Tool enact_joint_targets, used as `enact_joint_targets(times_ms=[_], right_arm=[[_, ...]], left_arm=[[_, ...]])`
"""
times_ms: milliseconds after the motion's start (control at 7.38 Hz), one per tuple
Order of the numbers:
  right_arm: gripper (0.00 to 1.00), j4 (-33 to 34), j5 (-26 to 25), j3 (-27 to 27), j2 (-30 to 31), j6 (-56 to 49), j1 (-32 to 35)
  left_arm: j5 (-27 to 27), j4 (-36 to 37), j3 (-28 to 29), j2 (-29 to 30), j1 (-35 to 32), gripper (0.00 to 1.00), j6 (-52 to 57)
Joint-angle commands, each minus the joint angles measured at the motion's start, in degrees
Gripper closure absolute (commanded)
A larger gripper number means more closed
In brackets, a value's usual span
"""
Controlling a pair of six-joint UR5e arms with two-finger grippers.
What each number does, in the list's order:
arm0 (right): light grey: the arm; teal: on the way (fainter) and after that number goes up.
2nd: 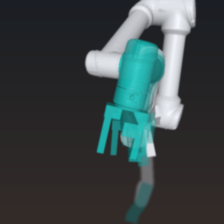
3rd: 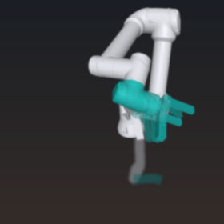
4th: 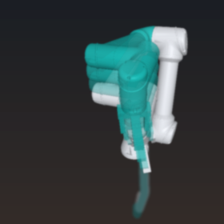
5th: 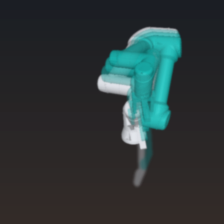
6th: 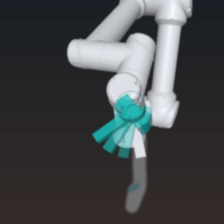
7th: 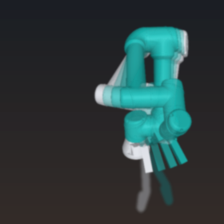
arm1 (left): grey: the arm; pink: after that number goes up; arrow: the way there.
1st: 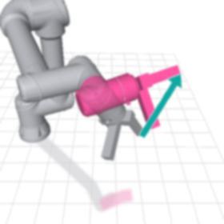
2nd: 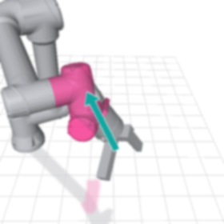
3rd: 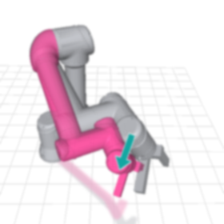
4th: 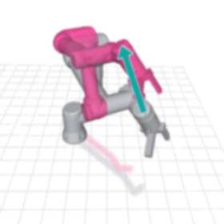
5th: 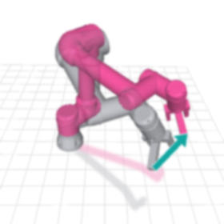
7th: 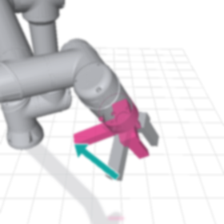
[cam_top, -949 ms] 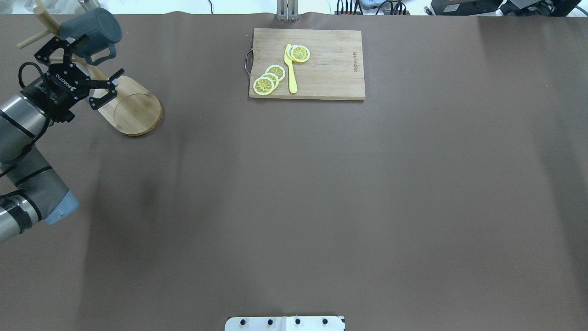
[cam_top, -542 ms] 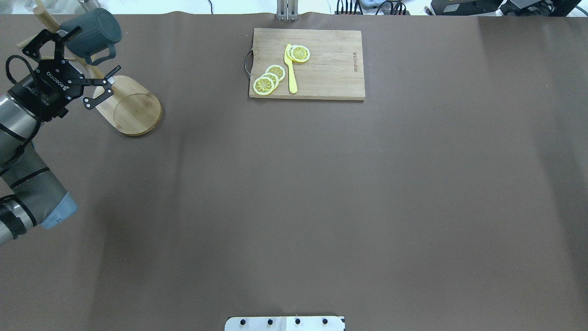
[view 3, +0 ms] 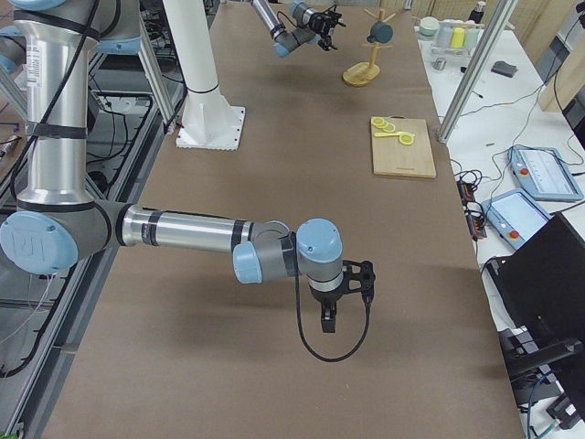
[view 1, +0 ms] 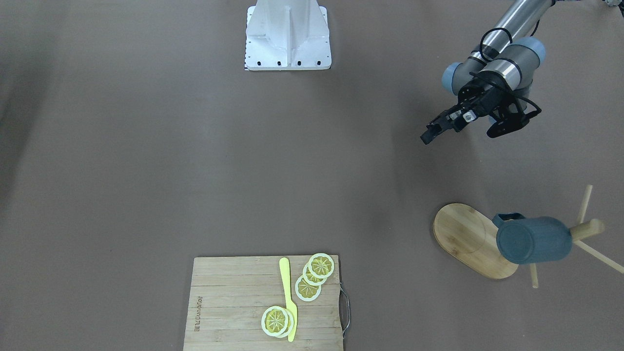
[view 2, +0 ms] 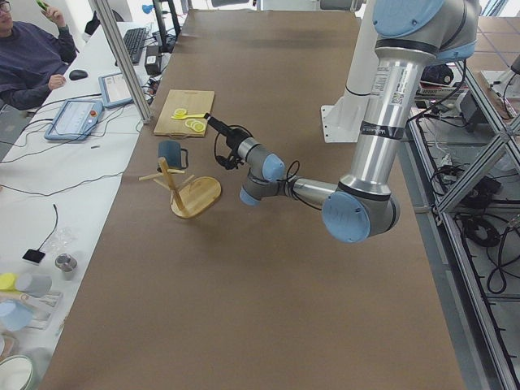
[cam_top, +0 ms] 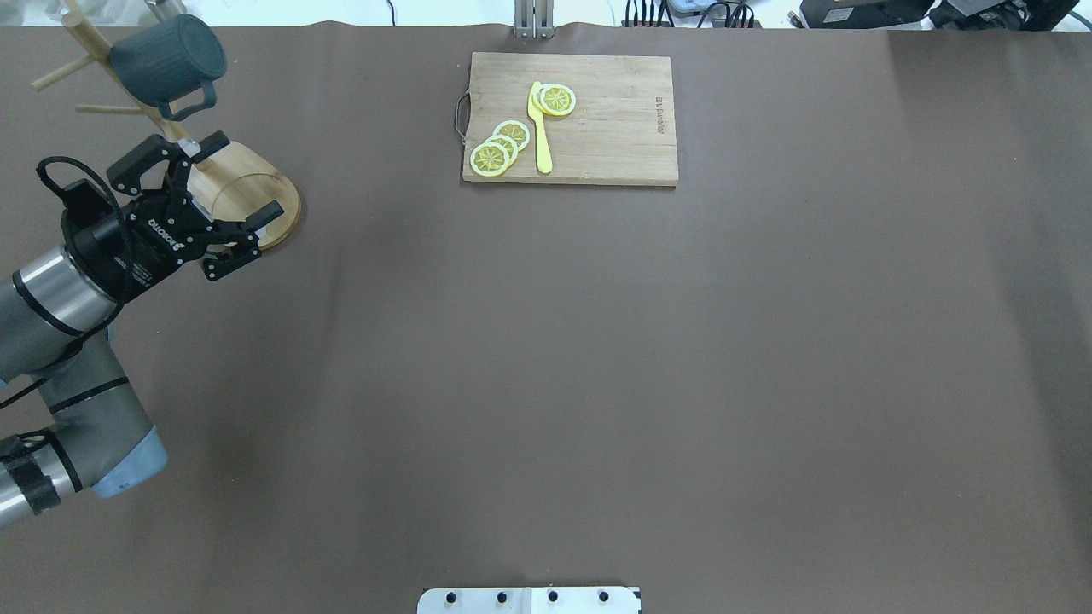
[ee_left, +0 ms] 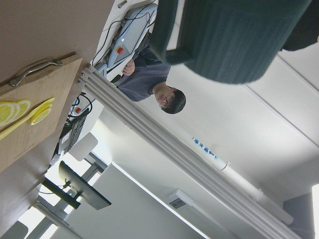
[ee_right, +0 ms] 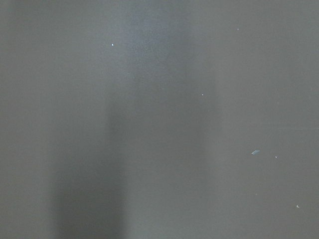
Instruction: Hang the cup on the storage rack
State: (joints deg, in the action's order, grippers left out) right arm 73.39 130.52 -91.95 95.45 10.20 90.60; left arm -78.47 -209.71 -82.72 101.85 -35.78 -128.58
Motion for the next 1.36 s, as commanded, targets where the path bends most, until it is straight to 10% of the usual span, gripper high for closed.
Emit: enact_joint_targets(times_ms=[0, 542, 1220], right_arm=[[0.00, 0.0, 0.0, 0.0, 0.0, 0.0, -0.1], [0.00, 0.0, 0.0, 0.0, 0.0, 0.0, 0.0], [0.00, 0.0, 0.1, 0.0, 0.0, 0.0, 0.0]], left_arm=[[-0.3, 1.1, -3.0, -4.1, 2.6, 0.01, 22.2], [-2.7, 28.1, -18.1, -14.8, 2.7, 0.01, 60.1], [-2.6, 45.3, -21.0, -21.4, -0.1, 0.01, 96.0]])
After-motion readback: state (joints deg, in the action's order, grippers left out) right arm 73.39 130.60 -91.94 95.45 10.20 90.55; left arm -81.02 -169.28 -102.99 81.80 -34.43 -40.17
